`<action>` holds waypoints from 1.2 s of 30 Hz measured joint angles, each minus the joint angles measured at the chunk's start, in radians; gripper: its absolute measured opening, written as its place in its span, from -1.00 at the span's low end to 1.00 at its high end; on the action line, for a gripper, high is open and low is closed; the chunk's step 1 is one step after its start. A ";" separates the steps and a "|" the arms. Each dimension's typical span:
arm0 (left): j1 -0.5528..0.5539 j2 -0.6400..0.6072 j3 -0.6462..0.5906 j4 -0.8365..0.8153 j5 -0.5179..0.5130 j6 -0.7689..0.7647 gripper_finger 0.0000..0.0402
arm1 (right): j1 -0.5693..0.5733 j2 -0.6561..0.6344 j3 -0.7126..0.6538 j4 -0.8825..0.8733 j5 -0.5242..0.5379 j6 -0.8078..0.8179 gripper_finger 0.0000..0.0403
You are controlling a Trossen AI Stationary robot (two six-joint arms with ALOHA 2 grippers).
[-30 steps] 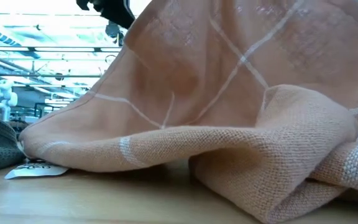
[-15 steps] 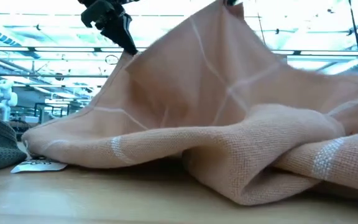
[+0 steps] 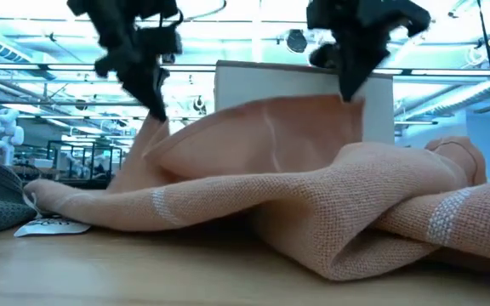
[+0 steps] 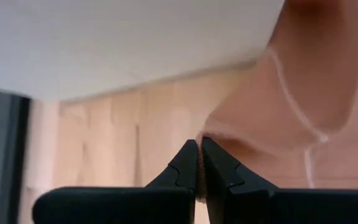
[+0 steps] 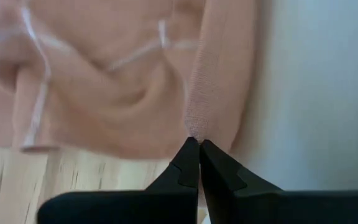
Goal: Fold towel
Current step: Fold the brown towel
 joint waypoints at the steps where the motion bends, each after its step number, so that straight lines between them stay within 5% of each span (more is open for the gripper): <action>1: 0.007 0.000 -0.026 0.017 0.000 0.000 -0.95 | 0.000 0.000 -0.016 -0.010 0.000 0.005 -1.00; 8: 0.042 0.000 -0.091 0.129 -0.001 -0.035 -0.94 | 0.001 -0.003 -0.069 -0.113 0.071 0.106 -0.95; 15: 0.041 -0.013 -0.091 0.162 -0.063 -0.034 -0.71 | 0.000 -0.054 -0.074 -0.195 0.183 0.217 -0.47; 24: 0.028 -0.041 -0.091 0.126 -0.067 -0.054 -0.44 | 0.084 -0.225 -0.074 -0.114 0.092 0.348 -0.08; 27: 0.003 -0.066 -0.091 0.128 0.032 -0.065 -0.41 | 0.159 -0.261 -0.073 -0.028 0.036 0.398 -0.08; 32: -0.074 -0.093 -0.091 0.146 0.374 -0.120 -0.40 | 0.322 -0.249 -0.073 0.095 0.023 0.464 -0.14; 36: -0.195 -0.073 -0.091 0.158 0.411 -0.189 -0.39 | 0.453 -0.187 -0.073 0.207 0.026 0.504 -0.17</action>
